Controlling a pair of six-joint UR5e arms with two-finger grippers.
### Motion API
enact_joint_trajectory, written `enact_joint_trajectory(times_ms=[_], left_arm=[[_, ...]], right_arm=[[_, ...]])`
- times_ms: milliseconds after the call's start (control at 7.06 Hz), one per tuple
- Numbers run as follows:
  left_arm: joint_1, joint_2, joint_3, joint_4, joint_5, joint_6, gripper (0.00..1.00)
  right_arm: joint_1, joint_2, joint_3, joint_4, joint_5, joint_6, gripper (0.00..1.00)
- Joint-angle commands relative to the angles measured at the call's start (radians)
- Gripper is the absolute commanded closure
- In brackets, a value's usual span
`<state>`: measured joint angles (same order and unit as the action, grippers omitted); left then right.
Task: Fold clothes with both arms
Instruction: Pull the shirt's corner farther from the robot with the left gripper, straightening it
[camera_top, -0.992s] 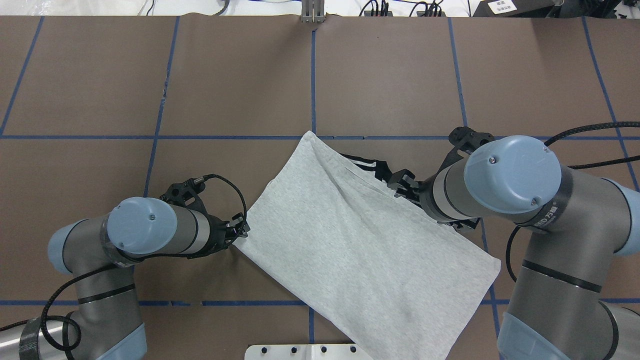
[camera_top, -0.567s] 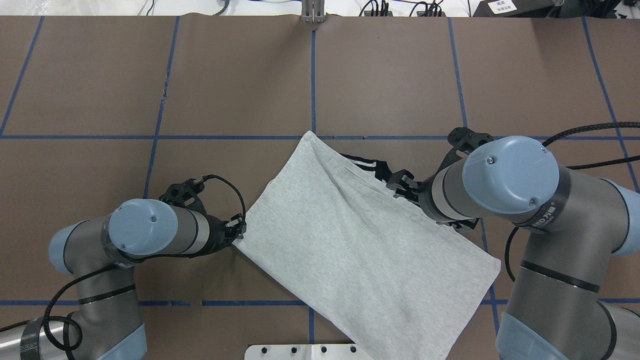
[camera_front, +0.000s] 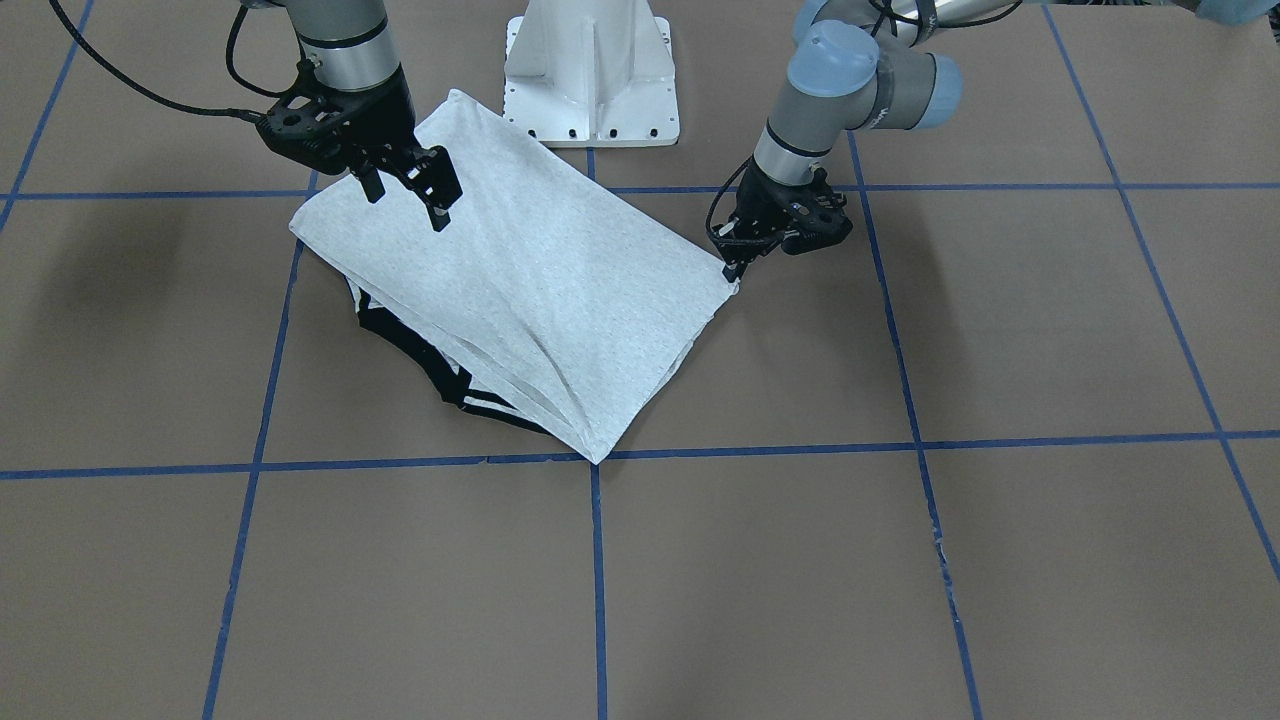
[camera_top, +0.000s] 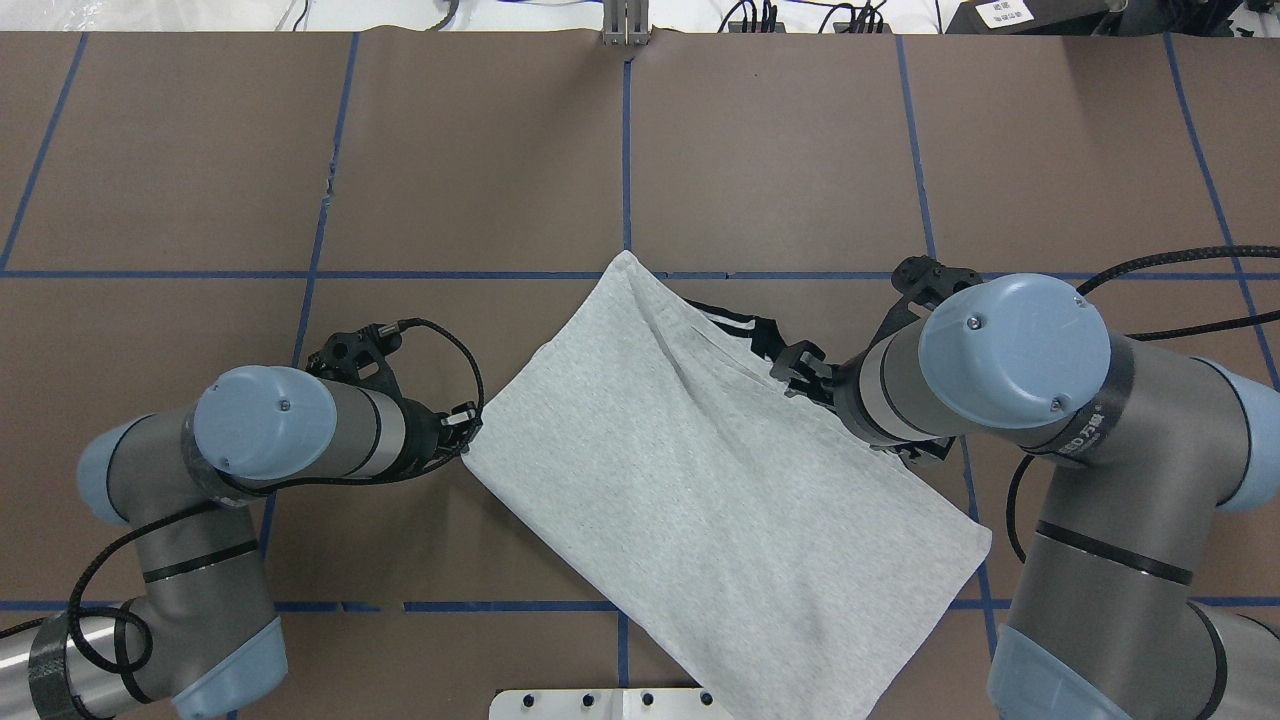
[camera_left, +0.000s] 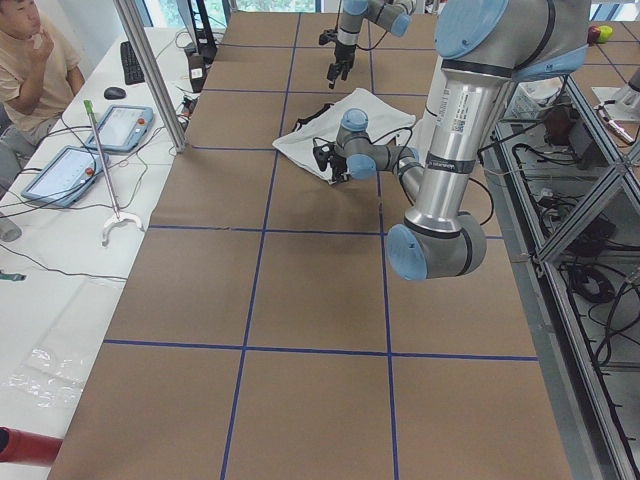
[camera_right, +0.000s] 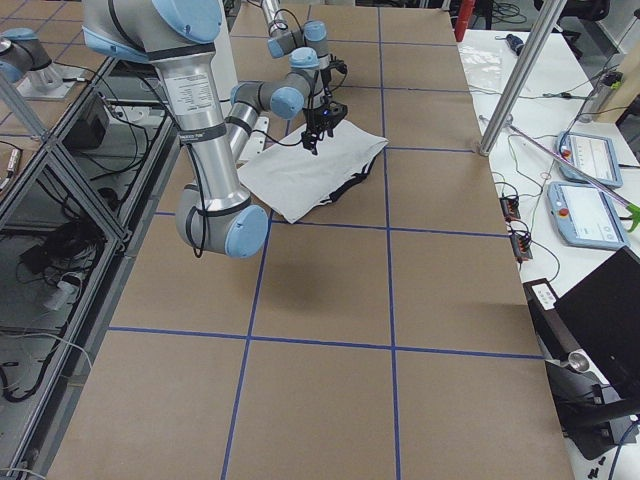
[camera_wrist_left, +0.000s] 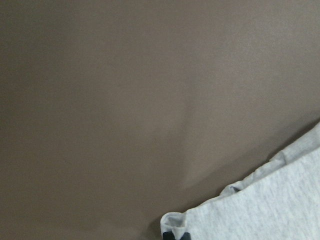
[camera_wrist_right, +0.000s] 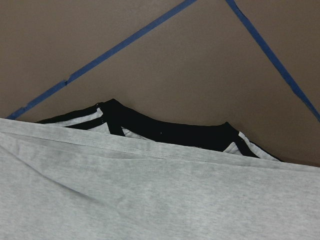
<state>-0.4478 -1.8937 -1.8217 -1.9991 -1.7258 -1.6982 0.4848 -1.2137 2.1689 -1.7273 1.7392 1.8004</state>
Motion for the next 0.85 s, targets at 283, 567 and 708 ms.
enact_joint_trajectory(times_ms=[283, 567, 708], left_arm=[[-0.23, -0.212, 0.246, -0.021, 0.018, 0.23, 1.0], [-0.273, -0.381, 0.461, -0.143, 0.015, 0.172, 1.0], [-0.273, -0.486, 0.624, -0.23, 0.015, 0.122, 1.0]], right_arm=[[0.001, -0.001, -0.003, 0.0, -0.004, -0.001, 0.0], [0.003, -0.003, -0.023, 0.078, -0.006, 0.0, 0.0], [0.003, -0.003, -0.044, 0.093, -0.004, -0.001, 0.0]])
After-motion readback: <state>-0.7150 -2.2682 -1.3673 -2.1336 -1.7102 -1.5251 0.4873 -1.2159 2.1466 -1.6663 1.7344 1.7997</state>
